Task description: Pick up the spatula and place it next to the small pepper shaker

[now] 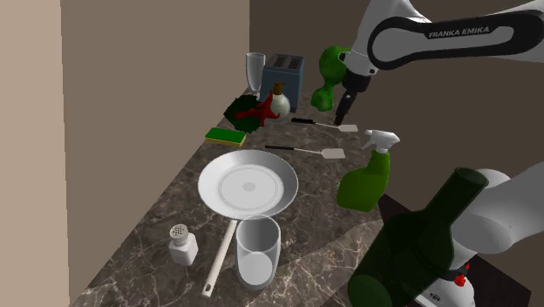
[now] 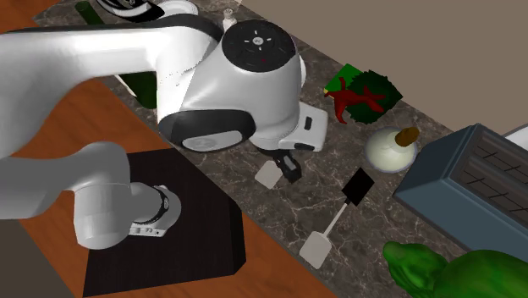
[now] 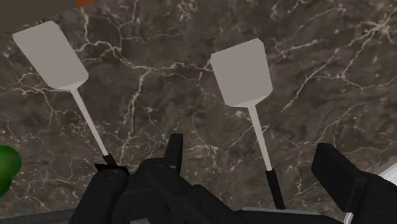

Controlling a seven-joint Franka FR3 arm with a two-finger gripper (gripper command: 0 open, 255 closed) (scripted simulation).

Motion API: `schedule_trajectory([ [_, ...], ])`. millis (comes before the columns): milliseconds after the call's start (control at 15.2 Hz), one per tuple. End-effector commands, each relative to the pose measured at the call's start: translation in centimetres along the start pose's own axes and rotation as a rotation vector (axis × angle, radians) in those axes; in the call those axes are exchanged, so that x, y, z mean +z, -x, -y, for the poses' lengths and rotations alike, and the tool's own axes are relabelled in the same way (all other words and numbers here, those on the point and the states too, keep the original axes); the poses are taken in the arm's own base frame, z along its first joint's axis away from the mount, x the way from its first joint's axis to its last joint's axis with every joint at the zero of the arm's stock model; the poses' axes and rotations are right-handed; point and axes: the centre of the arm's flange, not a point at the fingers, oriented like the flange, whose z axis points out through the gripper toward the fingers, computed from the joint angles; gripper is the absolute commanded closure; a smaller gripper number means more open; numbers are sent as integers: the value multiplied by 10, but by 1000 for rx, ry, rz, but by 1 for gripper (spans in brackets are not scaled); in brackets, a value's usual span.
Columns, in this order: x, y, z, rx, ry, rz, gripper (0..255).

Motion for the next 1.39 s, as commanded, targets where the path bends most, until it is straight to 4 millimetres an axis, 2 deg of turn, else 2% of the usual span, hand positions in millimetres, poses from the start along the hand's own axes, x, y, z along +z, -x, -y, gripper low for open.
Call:
schedule_trajectory([
  [0, 20, -19, 5, -80, -14, 4, 0],
  [528, 92, -85, 44, -389, -74, 25, 0],
  [1056, 133, -84, 48, -394, -75, 25, 0],
  [1320, 133, -84, 48, -394, -75, 25, 0],
])
